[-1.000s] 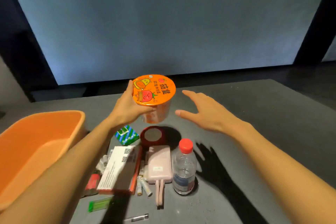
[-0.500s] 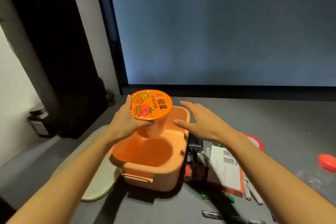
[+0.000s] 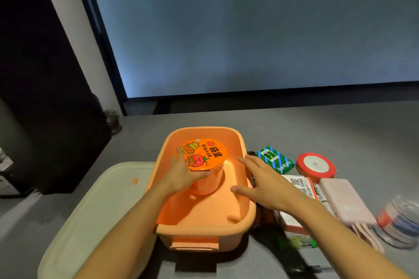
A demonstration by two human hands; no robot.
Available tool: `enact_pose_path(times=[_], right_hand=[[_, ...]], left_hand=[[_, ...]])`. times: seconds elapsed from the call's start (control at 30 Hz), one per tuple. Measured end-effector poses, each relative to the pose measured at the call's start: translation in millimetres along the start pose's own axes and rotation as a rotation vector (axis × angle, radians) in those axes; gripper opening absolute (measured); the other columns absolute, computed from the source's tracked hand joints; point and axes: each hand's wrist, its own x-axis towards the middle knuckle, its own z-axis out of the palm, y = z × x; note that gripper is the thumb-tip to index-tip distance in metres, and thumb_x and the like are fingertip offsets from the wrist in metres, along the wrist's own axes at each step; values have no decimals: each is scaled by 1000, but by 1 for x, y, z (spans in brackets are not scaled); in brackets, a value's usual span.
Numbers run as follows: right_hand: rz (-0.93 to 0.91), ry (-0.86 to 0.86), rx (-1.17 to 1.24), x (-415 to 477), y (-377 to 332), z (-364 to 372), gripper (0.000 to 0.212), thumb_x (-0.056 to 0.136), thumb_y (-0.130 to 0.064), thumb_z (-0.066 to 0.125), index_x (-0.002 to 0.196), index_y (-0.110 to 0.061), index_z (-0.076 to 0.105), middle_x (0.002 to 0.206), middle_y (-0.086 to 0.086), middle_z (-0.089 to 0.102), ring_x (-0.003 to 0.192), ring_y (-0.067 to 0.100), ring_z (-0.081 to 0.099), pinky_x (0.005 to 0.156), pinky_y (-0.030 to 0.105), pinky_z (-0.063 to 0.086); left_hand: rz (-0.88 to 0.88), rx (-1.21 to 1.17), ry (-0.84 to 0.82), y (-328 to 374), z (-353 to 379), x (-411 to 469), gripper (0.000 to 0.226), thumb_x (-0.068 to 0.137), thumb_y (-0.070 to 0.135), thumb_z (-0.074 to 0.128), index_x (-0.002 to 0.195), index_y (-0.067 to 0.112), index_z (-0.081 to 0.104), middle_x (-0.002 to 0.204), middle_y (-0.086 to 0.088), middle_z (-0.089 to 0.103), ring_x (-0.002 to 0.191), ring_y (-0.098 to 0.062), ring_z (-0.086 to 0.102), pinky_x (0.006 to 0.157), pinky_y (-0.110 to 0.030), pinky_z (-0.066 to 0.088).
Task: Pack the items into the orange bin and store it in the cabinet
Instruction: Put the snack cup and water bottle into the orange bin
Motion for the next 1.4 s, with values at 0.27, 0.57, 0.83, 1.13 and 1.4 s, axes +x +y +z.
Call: enact_pose_path(times=[0.27,0.57,0.83,1.13,1.4], right_hand=[[-22,49,-11,11,-7,-2,91,69,-74,52,144,-35,17,150,-4,24,133,18,31,105,42,37],[-34,20,-30,17,-1,2,96,68,-63,66,144,-33,16,151,-8,24,135,16,25,107,41,32],[-77,48,-15,4,6,-16,91,71,-63,63,144,-31,19,149,-5,28,133,16,30,107,39,34],[121,405,-173,-82,78,-116,70,82,-52,59,140,-21,35,143,4,40,130,23,37,108,37,28],[430,420,-135,-161,152,-139,62,85,-40,61,138,-17,38,138,9,42,122,26,43,103,35,34]], left_hand=[[219,705,233,-9,-15,6,121,62,64,69,146,18,-5,156,-11,-9,143,-28,-6,114,-44,8],[-164,478,134,-13,-29,15,128,60,55,77,144,17,-13,141,-19,33,123,-36,45,93,-48,42],[-187,536,118,-1,-19,-1,123,65,53,74,144,9,-9,153,-21,5,140,-37,13,108,-53,25],[354,470,152,94,65,0,93,81,58,53,146,7,8,154,-17,14,142,-30,9,115,-41,12],[453,530,-23,144,137,-12,85,85,58,45,146,10,10,154,-13,16,142,-29,12,115,-39,13]])
